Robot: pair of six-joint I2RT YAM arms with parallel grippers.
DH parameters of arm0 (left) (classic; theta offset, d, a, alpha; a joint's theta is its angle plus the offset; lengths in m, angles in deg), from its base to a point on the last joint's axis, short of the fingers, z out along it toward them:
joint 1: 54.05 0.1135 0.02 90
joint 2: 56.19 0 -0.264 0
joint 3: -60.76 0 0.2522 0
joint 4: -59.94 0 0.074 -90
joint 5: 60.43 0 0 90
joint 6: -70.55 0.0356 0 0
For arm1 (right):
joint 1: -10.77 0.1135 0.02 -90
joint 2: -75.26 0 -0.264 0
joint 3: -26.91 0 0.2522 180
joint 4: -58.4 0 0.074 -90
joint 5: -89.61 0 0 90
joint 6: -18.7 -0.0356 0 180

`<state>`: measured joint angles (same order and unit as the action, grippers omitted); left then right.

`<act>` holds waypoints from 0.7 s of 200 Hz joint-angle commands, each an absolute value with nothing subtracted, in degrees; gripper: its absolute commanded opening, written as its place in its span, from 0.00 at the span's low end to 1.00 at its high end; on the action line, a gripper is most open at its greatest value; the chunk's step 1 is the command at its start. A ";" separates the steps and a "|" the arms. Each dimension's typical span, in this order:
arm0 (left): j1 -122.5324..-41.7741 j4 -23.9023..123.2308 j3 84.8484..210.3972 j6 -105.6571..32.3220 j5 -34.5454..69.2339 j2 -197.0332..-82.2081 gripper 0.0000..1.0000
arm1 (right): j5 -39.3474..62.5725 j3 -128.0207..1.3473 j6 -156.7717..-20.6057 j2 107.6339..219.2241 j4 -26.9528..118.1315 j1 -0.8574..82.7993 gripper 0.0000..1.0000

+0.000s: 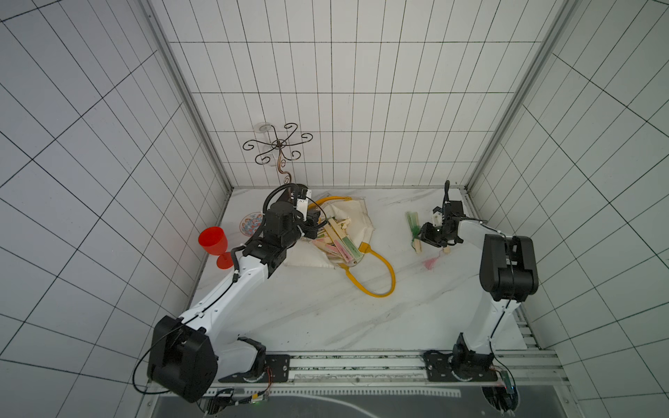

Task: Take out the folding fans from the tote bags
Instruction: Move the folding fan to the center of the board.

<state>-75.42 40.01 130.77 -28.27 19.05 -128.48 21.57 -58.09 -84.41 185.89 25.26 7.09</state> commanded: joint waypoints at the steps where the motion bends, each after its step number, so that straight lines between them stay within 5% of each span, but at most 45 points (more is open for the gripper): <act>1: -75.15 42.58 132.17 -28.93 18.76 -128.10 0.00 | 23.22 -56.37 -84.86 186.95 26.62 7.93 0.42; 140: -75.19 42.89 132.26 -29.01 18.67 -128.17 0.00 | 3.77 -60.79 -85.32 192.36 20.61 16.00 0.25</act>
